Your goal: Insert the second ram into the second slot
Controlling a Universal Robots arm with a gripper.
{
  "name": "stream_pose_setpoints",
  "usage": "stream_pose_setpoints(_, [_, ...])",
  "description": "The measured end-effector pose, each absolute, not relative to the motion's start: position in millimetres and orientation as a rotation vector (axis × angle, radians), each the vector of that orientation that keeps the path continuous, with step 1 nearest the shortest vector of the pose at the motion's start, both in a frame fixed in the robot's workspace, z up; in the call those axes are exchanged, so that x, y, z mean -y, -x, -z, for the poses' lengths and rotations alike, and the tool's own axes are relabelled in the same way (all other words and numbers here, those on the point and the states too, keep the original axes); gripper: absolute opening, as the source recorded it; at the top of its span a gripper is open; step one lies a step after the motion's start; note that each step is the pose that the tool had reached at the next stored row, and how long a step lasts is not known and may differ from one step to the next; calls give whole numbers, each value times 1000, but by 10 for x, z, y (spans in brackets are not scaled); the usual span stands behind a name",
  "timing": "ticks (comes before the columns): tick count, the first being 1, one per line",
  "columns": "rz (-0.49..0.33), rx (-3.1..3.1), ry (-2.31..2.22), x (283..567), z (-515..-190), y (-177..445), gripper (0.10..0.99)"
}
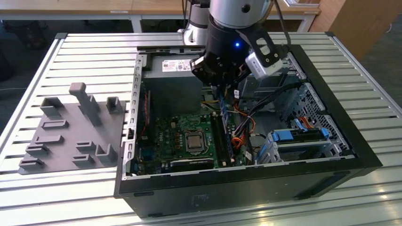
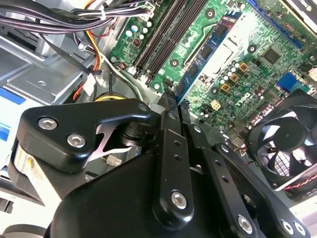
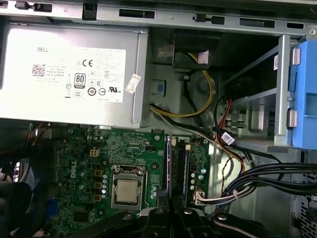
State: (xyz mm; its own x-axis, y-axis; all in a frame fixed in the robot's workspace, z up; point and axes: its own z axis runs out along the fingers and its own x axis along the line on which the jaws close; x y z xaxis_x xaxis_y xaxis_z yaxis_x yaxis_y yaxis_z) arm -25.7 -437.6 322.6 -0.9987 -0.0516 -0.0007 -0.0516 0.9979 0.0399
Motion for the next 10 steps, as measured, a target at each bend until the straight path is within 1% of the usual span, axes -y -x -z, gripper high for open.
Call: stream_pose_setpoints(10, [63, 3140, -81, 4378, -3133, 257, 137])
